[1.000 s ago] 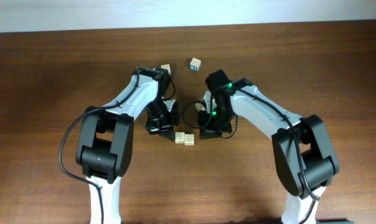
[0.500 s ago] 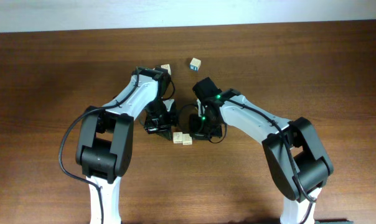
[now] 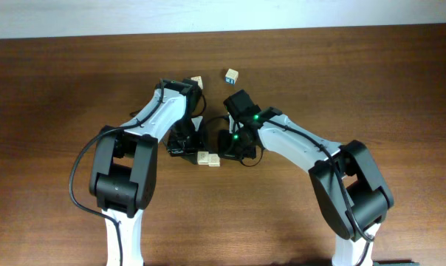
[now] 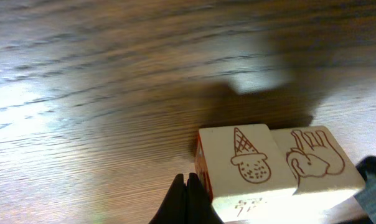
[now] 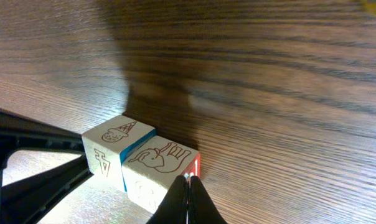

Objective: Rotate 5 blocks

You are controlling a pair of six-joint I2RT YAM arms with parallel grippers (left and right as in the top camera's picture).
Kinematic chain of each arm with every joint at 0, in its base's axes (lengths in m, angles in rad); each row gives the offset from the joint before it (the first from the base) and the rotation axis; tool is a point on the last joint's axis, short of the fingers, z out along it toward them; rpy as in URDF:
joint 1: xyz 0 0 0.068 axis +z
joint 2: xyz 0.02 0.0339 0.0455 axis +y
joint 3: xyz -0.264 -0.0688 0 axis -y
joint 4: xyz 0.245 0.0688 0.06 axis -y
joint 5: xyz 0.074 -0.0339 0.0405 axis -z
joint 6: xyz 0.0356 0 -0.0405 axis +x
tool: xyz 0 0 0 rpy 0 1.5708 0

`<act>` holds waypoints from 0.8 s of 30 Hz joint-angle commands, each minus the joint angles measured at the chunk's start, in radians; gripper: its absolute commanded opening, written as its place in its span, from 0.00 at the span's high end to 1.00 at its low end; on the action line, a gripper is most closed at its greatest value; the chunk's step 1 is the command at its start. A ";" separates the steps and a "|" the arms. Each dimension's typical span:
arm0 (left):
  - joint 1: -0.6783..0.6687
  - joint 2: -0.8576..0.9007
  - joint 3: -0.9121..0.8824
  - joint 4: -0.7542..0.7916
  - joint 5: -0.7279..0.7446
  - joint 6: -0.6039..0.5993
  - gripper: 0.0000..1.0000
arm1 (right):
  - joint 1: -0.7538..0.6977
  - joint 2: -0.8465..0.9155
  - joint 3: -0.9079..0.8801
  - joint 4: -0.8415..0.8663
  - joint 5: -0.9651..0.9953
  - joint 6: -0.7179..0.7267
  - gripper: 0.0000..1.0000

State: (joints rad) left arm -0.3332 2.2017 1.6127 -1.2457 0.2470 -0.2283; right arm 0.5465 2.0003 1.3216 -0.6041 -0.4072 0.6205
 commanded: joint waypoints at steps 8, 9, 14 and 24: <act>0.063 0.012 0.010 -0.027 -0.061 0.052 0.97 | -0.006 -0.002 0.029 -0.001 -0.076 -0.045 0.95; 0.082 0.012 0.026 -0.045 -0.062 0.067 0.95 | -0.013 -0.005 0.047 -0.017 -0.079 -0.060 0.94; 0.157 0.012 0.154 -0.121 -0.061 0.144 0.65 | -0.044 -0.008 0.105 -0.093 -0.082 -0.089 0.94; 0.374 0.012 0.288 -0.030 -0.061 0.117 0.48 | 0.100 -0.008 0.103 -0.294 0.011 -0.220 0.94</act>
State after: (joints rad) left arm -0.0116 2.2017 1.8835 -1.2919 0.1860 -0.0971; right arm 0.5888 1.9999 1.4128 -0.8921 -0.4824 0.4427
